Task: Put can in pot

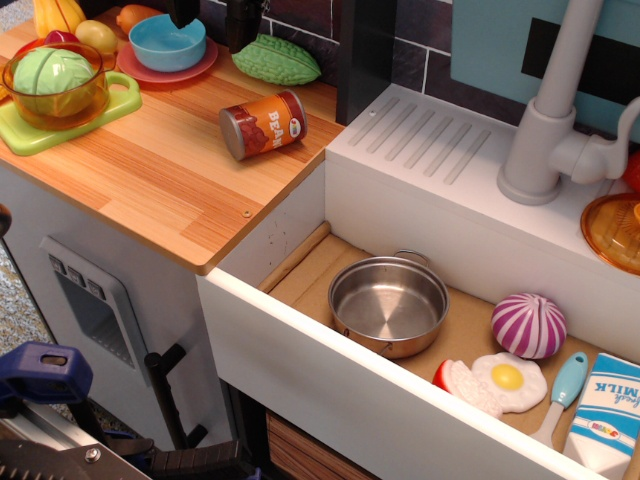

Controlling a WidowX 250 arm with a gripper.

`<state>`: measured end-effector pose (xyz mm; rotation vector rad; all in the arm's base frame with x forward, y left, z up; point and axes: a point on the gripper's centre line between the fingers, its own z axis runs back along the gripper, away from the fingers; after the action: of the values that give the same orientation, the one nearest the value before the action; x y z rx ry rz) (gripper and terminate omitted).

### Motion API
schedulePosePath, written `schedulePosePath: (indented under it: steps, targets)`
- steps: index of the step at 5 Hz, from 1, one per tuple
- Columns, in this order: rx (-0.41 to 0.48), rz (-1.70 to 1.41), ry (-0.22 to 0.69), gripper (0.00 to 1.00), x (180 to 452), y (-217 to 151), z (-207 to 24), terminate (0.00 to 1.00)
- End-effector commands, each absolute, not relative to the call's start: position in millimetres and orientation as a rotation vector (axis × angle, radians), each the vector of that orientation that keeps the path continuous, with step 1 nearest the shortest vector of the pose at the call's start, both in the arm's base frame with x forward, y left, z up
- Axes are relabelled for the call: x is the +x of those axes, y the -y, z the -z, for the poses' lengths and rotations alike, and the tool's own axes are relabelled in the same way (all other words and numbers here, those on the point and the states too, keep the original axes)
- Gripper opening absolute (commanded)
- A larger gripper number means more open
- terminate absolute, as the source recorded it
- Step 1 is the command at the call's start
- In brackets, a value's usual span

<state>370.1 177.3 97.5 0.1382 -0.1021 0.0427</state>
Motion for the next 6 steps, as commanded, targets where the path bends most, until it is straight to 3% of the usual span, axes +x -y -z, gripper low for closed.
schedulePosePath:
  steps: [1, 2, 3, 6]
  targets:
    - [0.138, -0.043, 0.102, 1.0, 370, -177, -98, 0.0]
    - [0.197, 0.181, 0.079, 1.0, 368, -167, -99, 0.0]
    - [0.256, 0.331, 0.131, 1.0, 371, -158, -89, 0.0]
    - [0.209, 0.399, 0.232, 1.0, 377, -147, -77, 0.0]
